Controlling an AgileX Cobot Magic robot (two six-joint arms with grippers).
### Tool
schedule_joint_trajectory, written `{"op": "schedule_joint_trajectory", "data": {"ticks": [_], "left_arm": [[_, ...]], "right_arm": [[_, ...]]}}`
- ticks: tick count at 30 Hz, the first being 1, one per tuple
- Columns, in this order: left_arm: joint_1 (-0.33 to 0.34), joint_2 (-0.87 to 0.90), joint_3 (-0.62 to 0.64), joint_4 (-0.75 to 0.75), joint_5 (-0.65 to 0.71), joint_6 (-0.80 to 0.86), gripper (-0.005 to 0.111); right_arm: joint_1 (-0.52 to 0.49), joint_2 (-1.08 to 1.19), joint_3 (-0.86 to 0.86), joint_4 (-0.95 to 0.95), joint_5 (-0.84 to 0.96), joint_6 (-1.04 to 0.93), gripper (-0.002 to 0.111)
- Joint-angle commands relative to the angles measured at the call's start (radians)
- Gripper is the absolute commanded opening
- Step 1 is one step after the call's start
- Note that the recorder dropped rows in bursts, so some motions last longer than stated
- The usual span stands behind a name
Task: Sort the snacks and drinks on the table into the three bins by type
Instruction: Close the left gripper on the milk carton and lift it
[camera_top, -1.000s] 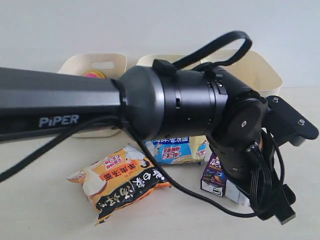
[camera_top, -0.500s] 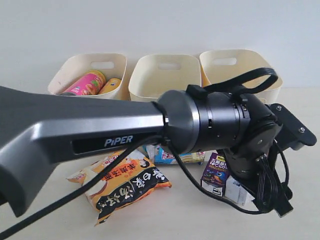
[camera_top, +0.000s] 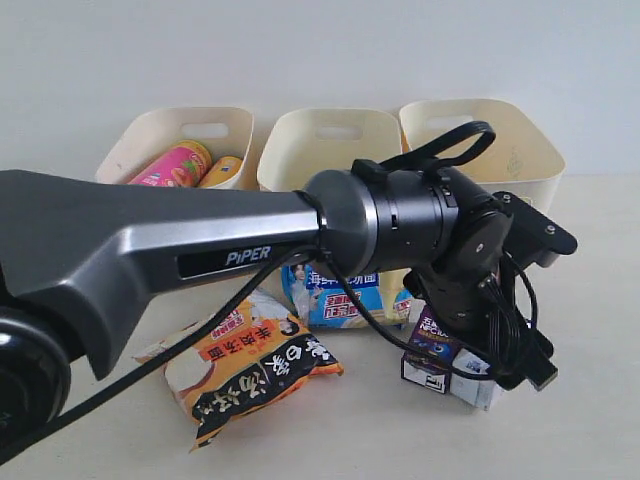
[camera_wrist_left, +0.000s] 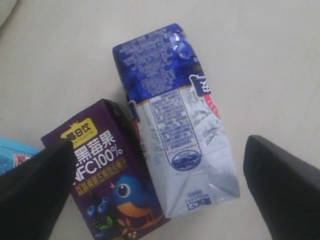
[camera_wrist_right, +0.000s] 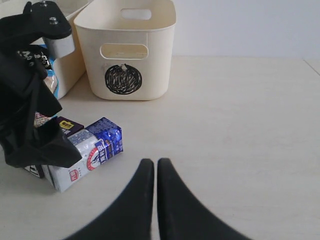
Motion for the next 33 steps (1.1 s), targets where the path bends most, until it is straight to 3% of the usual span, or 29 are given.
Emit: {"op": "schedule_joint_trajectory", "data": {"ticks": [1,13,33], "left_arm": [[-0.002,-0.001,-0.007,-0.049,-0.033,0.009,0.084],[-0.011,0.059,-0.007,-0.123,-0.036,0.063,0.082],[-0.075,0.02,-0.008,-0.081,-0.023,0.079,0.082]], "right_arm": [[-0.002,-0.005,0.005,-0.001,-0.008,0.0,0.0],[-0.002,-0.005,0.005,-0.001,-0.008,0.0,0.0],[-0.002,-0.005,0.005,-0.001,-0.008,0.0,0.0]]}}
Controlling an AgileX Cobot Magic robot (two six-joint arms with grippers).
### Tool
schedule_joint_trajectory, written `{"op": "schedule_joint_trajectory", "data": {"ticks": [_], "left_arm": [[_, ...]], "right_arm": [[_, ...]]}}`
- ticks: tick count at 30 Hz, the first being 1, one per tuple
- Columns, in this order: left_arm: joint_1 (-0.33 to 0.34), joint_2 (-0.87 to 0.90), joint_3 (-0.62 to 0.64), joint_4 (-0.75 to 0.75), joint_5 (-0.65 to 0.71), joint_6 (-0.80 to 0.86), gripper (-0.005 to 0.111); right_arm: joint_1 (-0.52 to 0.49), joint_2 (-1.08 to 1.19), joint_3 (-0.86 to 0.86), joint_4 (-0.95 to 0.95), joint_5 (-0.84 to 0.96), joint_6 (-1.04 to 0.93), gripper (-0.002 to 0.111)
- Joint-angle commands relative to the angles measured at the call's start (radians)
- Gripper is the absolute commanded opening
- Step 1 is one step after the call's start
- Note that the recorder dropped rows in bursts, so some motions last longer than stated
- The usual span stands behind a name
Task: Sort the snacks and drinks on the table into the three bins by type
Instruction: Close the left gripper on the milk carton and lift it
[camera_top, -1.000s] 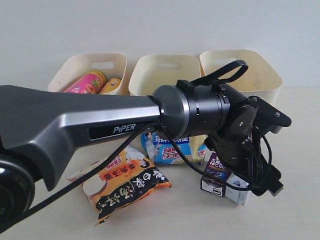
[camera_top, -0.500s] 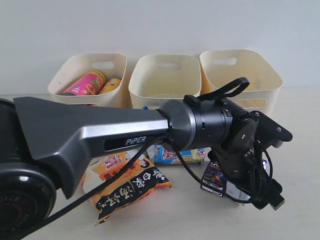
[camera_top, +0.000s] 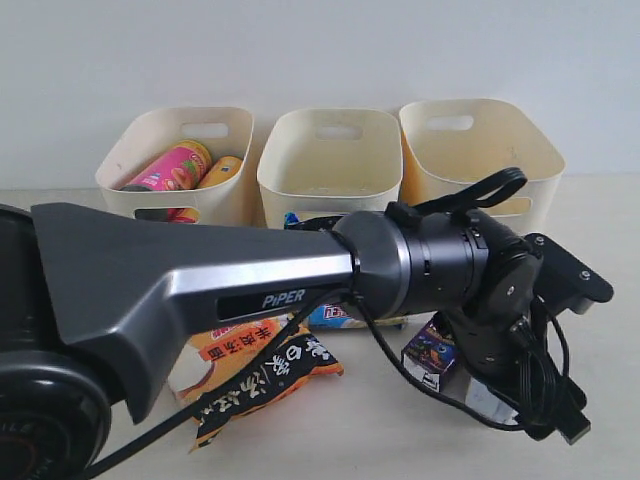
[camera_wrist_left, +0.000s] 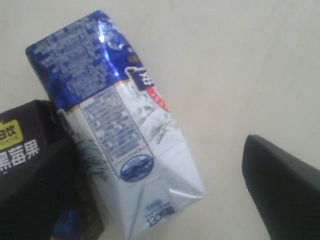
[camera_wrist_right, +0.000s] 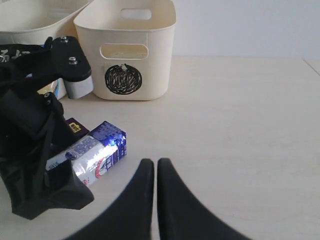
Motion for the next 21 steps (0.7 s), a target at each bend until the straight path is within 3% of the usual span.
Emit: {"op": "schedule_joint_trajectory", "data": {"ticks": [1,10,21], "left_arm": [[-0.024,-0.042,-0.003,0.006,-0.001,0.006,0.082],[-0.023,-0.018,-0.014,-0.047,0.006,0.008,0.082],[-0.023,-0.026,-0.026,0.166,0.003,-0.104,0.082]], "right_arm": [[-0.002,-0.005,0.005,-0.001,-0.008,0.0,0.0],[-0.002,-0.005,0.005,-0.001,-0.008,0.0,0.0],[-0.002,-0.005,0.005,-0.001,-0.008,0.0,0.0]]}}
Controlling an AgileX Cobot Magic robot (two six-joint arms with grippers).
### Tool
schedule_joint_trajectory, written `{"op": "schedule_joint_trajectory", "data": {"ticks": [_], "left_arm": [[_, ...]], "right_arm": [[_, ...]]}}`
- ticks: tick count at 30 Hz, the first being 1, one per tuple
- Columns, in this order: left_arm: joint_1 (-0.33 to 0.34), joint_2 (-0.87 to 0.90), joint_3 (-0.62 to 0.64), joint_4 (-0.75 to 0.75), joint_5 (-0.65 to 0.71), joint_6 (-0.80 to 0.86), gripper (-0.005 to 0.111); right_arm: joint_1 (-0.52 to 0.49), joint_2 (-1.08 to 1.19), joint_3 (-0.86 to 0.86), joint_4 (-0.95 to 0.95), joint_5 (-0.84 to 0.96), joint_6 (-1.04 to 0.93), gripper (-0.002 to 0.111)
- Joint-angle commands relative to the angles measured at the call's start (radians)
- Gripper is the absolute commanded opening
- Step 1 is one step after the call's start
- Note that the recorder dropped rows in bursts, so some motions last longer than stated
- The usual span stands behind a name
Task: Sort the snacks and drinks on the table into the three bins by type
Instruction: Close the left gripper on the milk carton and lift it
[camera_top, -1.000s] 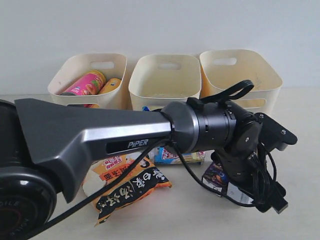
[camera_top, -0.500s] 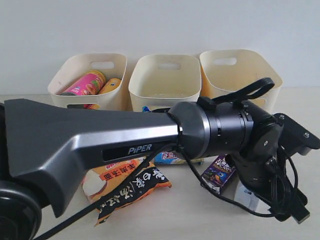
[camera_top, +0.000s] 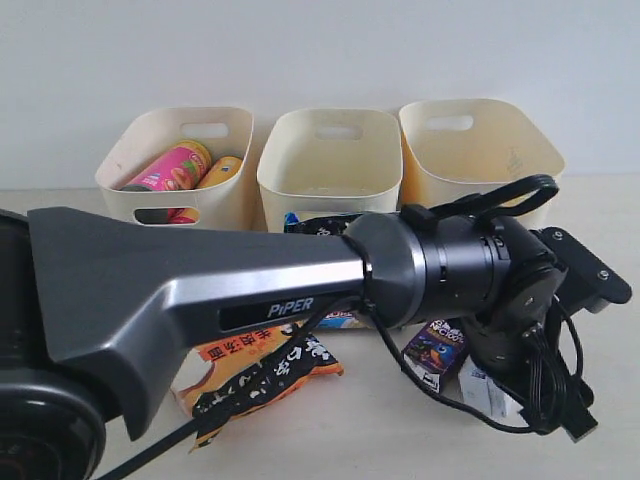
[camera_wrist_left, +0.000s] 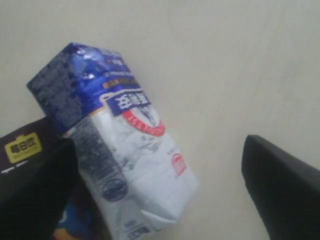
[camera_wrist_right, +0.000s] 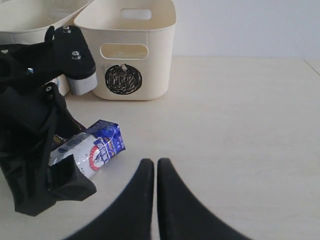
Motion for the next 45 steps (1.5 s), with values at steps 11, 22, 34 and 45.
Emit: {"op": "schedule_joint_trajectory", "data": {"ticks": [11,22,34,45], "left_arm": [[0.033,-0.006,-0.056,0.026,-0.028,-0.049,0.082],[0.076,0.021,-0.059,-0.055,-0.117,-0.008,0.082],[0.098,0.049,-0.059,-0.1,-0.147,-0.008,0.082],[0.096,0.096,-0.076,-0.126,-0.153,0.0,0.082]], "right_arm": [[-0.002,-0.005,0.005,-0.001,-0.008,0.0,0.0],[-0.002,-0.005,0.005,-0.001,-0.008,0.0,0.0],[-0.002,-0.005,0.005,-0.001,-0.008,0.0,0.0],[-0.002,-0.005,0.005,-0.001,-0.008,0.0,0.0]]}}
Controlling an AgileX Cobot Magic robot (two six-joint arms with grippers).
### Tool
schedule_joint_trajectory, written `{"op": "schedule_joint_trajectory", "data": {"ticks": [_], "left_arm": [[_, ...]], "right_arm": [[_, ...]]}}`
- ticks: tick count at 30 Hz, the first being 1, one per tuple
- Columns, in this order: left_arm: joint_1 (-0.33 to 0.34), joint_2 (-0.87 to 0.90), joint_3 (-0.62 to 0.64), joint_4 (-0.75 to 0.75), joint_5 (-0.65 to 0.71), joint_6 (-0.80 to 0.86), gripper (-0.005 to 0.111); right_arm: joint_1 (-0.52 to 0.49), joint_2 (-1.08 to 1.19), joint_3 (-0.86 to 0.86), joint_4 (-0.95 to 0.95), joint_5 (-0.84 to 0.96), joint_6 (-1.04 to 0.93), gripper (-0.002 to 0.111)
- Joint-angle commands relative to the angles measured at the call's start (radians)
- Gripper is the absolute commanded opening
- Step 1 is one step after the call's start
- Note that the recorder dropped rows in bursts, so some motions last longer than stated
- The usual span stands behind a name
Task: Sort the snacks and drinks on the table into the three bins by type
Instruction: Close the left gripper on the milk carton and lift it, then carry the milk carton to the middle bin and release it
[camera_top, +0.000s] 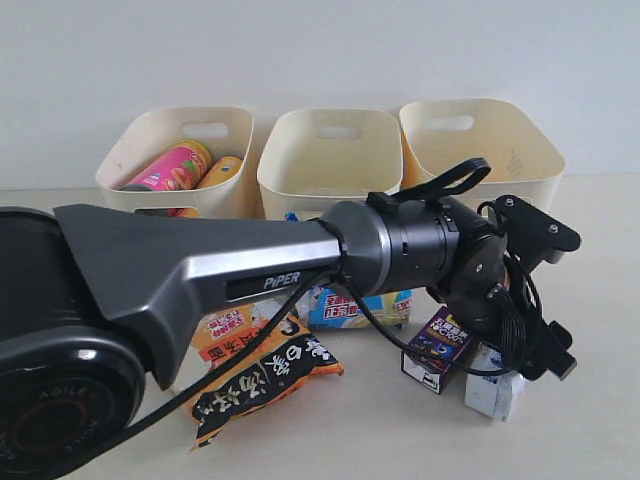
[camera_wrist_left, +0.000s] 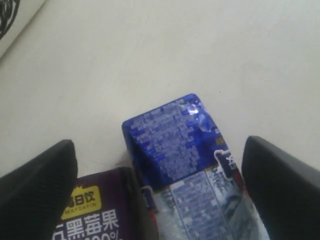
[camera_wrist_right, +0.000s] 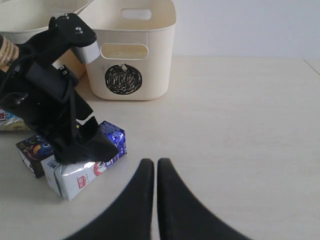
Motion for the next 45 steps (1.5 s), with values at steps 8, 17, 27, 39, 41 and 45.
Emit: {"op": "schedule_joint_trajectory", "data": {"ticks": [8,17,27,39,41,45], "left_arm": [[0.001,0.06,-0.055,-0.077,0.015,0.056,0.073],[-0.012,0.06,-0.072,-0.117,0.029,0.159,0.005],[-0.016,-0.078,-0.072,-0.177,0.107,0.232,0.004],[0.04,-0.26,-0.072,-0.178,0.268,0.243,0.004],[0.048,-0.276,-0.072,-0.183,0.29,0.251,0.004],[0.094,-0.313,-0.072,-0.177,0.307,0.266,0.004]], "right_arm": [[-0.002,-0.005,0.005,-0.001,-0.008,0.0,0.0],[-0.002,-0.005,0.005,-0.001,-0.008,0.0,0.0],[-0.002,-0.005,0.005,-0.001,-0.008,0.0,0.0],[-0.002,-0.005,0.005,-0.001,-0.008,0.0,0.0],[-0.002,-0.005,0.005,-0.001,-0.008,0.0,0.0],[-0.002,-0.005,0.005,-0.001,-0.008,0.0,0.0]]}}
